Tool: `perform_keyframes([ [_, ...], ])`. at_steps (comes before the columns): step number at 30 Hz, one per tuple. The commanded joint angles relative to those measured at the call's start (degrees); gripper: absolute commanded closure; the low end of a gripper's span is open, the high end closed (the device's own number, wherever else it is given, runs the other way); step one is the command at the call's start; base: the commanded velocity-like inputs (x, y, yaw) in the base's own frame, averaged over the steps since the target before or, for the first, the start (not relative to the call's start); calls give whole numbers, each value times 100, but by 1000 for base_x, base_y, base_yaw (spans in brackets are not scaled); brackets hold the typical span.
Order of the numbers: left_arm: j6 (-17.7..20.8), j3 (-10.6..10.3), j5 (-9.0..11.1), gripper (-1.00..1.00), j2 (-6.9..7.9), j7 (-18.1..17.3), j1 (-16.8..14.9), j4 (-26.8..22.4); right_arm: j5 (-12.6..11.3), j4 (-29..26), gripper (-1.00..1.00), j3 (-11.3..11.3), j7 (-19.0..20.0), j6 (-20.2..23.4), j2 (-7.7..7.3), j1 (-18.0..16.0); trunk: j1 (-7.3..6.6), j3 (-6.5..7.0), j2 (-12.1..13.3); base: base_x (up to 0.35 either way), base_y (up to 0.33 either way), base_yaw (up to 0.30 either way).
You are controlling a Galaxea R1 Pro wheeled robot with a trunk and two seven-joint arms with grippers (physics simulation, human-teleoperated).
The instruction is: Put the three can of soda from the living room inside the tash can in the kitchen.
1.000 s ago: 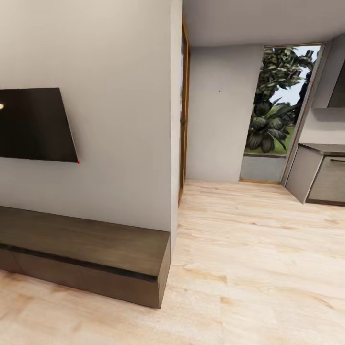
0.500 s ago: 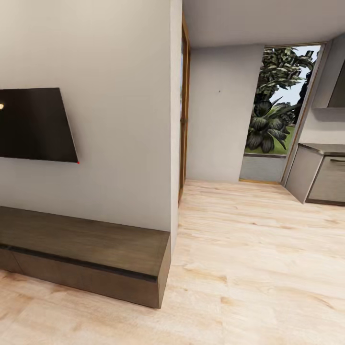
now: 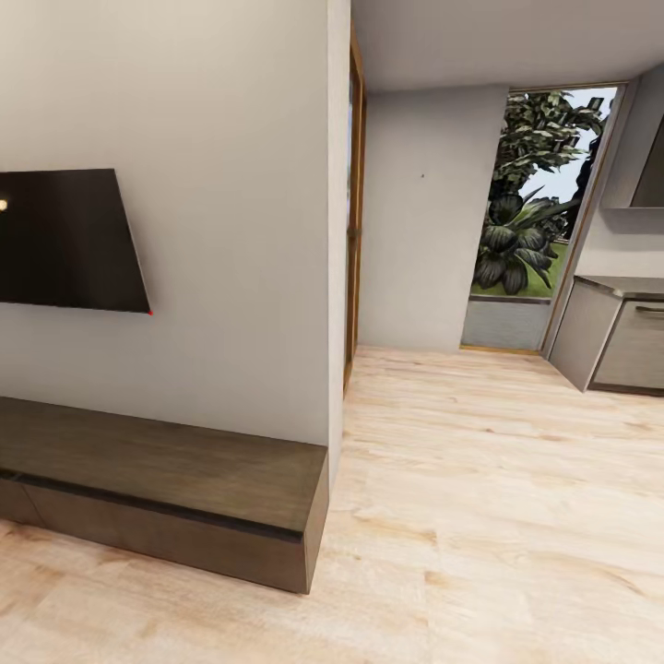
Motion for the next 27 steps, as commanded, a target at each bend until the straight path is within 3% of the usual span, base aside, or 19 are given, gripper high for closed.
perform_keyframes([
  [1, 0, 0, 0, -100, 0, 0, 0, 0, -13, 1, -100, -4, -10, -1, 1, 0, 0, 0, 0, 0, 0, 0],
  [18, 0, 0, 0, -100, 0, 0, 0, 0, -47, 1, -100, -39, -32, -6, 2, -2, 0, 0, 0, 0, 0, -2],
  [27, 0, 0, 0, -100, 0, 0, 0, 0, -69, 8, -100, -62, -37, -89, 2, -2, 0, 0, 0, 0, 0, -226],
])
